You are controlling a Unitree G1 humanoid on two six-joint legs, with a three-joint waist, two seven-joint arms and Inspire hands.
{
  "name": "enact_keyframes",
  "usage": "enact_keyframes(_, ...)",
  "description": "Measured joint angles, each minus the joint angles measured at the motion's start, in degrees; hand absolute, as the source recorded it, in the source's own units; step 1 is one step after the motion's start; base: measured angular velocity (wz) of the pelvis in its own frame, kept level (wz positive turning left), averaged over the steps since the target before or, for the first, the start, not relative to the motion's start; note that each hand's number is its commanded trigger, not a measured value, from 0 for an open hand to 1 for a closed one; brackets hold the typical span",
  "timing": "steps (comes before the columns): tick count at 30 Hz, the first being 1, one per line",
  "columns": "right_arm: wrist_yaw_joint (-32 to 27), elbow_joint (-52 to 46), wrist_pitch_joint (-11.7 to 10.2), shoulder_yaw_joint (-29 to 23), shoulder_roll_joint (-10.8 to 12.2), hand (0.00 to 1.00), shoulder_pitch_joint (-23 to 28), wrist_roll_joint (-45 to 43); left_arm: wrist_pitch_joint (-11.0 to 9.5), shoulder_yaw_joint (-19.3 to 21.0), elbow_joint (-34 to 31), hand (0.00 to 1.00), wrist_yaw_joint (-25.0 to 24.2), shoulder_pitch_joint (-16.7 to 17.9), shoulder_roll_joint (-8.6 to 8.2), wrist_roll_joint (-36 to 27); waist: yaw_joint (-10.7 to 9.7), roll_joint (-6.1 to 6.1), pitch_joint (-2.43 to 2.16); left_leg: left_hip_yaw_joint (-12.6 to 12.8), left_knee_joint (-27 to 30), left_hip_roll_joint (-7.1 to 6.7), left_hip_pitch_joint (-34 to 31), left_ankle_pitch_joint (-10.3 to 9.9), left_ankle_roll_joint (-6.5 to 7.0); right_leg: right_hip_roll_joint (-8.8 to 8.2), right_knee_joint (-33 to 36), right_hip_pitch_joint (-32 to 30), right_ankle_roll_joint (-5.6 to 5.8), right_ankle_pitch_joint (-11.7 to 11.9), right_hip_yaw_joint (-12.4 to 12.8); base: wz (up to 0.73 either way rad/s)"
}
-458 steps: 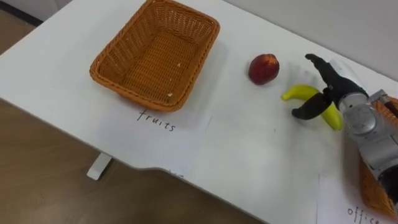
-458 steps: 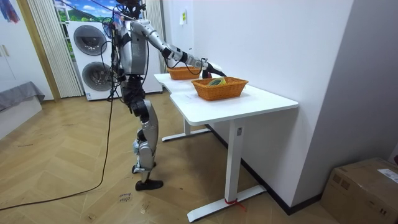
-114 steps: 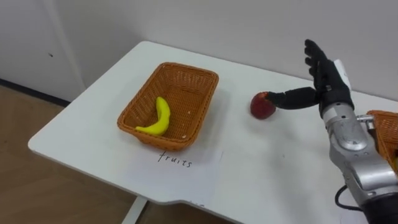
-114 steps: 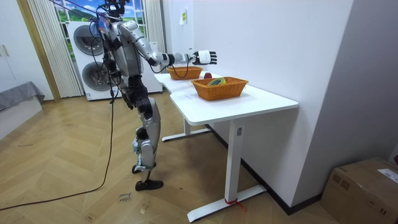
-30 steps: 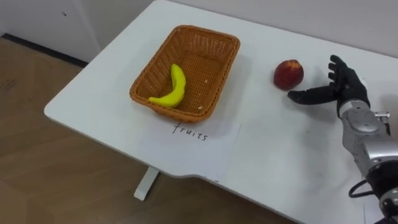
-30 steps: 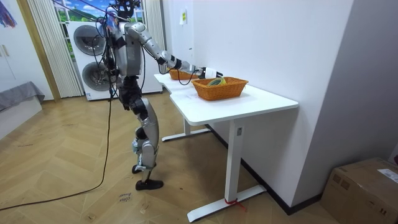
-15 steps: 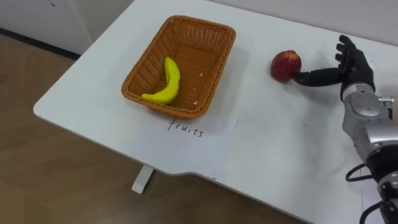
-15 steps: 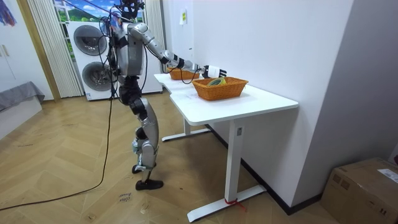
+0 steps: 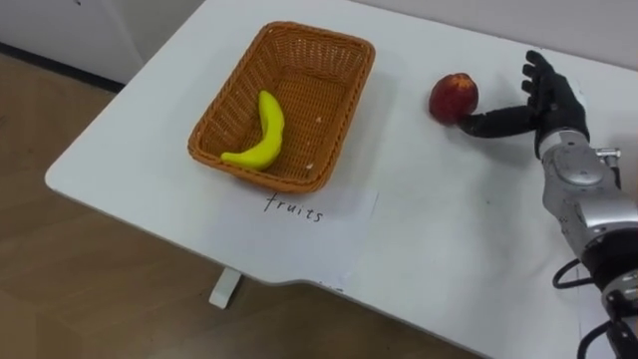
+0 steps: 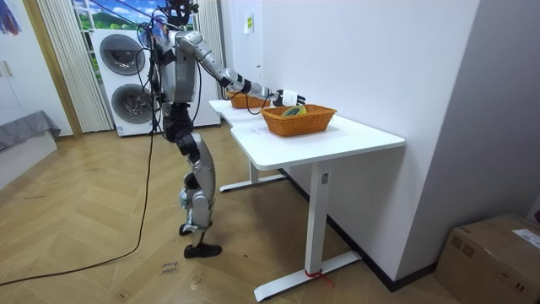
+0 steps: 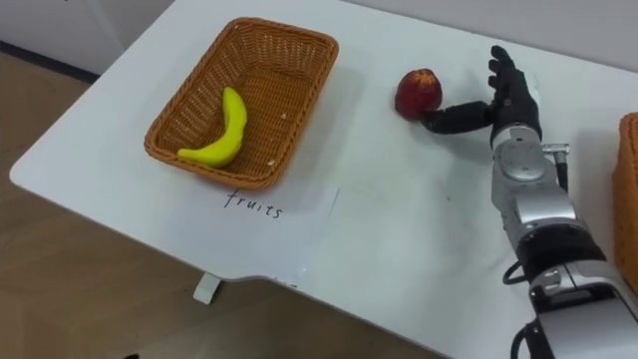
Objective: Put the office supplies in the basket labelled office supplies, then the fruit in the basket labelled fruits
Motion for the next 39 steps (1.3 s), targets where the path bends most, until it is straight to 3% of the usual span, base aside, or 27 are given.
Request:
enact_keyframes(32, 1.34, -0.07, 0.00, 0.87, 0.00, 0.00, 0.00, -2.20, 0.12, -0.02, 2.11, 0.00, 1.06, -0.21, 0.00, 0.30, 1.20, 0.25, -0.07, -0.58, 0.59, 0.14, -1.05, 0.12, -0.22, 0.22, -0.02, -0.38, -0.15, 0.09, -0.37, 0.01)
enact_keyframes(39, 1.83, 2.58, -1.93, 0.82, 0.00, 0.00, -0.85, -2.36, 0.33, -0.45, 2.20, 0.00, 1.00, -0.11, 0.03, 0.24, 1.17, 0.35, 0.06, -0.99, 0.92, 0.10, -2.39, 0.11, -0.22, 0.03, 0.69, -1.40, -0.17, 0.09, -1.01, 0.03)
